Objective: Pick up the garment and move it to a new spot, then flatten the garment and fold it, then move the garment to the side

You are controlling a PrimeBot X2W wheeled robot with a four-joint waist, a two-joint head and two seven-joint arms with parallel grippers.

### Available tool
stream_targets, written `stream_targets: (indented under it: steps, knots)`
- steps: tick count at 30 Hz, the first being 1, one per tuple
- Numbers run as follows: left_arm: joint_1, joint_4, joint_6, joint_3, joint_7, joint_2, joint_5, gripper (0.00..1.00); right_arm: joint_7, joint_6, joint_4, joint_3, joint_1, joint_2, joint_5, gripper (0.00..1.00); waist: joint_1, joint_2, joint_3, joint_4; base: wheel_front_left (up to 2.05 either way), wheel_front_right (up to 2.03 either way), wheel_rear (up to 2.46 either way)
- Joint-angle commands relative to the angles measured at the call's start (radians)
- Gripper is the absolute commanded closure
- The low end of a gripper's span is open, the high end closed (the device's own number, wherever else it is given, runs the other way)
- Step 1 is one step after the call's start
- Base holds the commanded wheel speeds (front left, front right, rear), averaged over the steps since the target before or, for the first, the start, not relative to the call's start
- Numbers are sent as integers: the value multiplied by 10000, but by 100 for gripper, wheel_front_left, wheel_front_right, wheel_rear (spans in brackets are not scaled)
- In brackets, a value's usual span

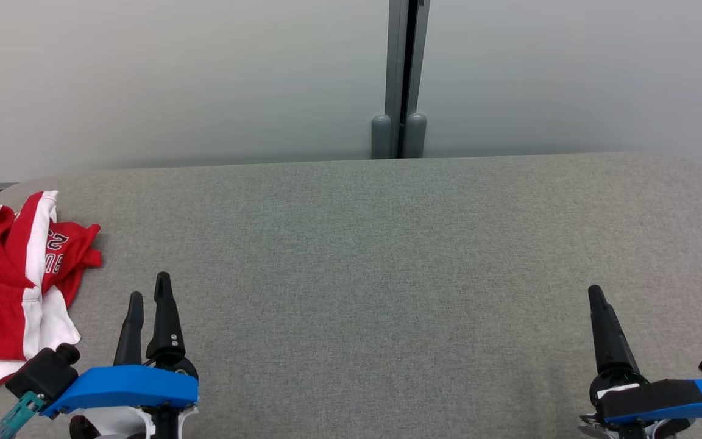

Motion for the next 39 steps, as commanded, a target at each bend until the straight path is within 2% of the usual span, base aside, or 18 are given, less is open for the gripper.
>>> stream_targets:
  steps: [1, 14, 39]
  knots:
    - [-143, -119, 19, -81, -96, 73, 413, 0, -92, 15, -172, 76, -36, -71, -323, 0, 0, 0, -4, 3, 0, 0, 0]
    - [-101, 350, 265, -477, -483, 171, 2644, 0, -481, 18, -266, 227, 153, -81, -2255, 0, 0, 0, -26, 42, 0, 0, 0]
    - [-226, 782, 634, -854, -1107, 337, 5177, 0, -1106, 23, -178, 242, 296, -100, -4992, 0, 0, 0, 20, 129, 0, 0, 0]
